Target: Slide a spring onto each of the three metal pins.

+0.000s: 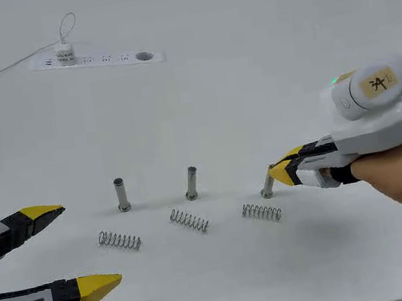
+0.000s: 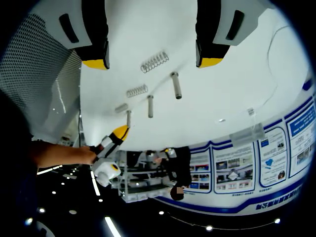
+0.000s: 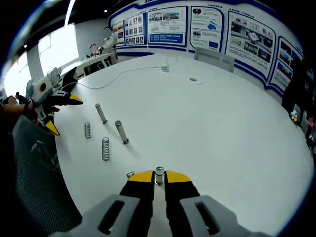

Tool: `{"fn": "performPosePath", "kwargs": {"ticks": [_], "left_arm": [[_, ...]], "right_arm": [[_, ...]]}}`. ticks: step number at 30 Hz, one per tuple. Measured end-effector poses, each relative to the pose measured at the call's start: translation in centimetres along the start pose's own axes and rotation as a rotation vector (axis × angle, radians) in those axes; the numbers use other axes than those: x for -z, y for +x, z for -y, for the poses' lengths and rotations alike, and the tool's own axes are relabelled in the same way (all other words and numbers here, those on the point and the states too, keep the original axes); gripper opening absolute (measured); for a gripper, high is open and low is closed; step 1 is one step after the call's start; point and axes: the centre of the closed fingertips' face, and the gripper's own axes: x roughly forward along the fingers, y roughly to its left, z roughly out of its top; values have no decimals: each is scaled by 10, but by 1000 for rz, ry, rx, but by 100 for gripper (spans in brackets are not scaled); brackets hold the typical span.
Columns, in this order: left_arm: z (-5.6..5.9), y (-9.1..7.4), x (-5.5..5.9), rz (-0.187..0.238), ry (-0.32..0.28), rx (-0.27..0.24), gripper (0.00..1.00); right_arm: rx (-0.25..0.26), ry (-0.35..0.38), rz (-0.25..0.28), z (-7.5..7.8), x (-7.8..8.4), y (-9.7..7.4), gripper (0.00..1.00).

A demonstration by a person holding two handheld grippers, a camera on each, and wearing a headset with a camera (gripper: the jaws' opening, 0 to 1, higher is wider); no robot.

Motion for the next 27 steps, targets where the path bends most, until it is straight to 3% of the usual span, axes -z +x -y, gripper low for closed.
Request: {"fn": "performPosePath", "kwargs": {"ticks": [27], "left_arm": [[0,-1,1,-7,-1,-4,72]], "right_arm": [[-6,-13,5,2,-1,7,9]]}}
